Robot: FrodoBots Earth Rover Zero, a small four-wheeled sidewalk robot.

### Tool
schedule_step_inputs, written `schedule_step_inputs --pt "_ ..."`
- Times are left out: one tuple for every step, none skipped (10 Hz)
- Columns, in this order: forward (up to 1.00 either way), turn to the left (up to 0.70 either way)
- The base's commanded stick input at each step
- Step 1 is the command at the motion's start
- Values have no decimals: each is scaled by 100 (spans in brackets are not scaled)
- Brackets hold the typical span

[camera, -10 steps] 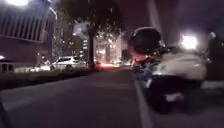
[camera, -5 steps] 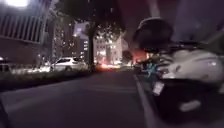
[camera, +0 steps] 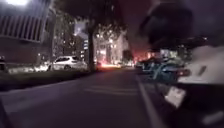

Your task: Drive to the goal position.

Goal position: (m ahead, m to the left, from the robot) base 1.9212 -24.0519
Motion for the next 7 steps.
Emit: schedule_step_inputs --pt "45 0" --pt "45 0" --pt "45 0" --pt "45 0" --pt "45 0" --pt "45 0" --pt "45 0"
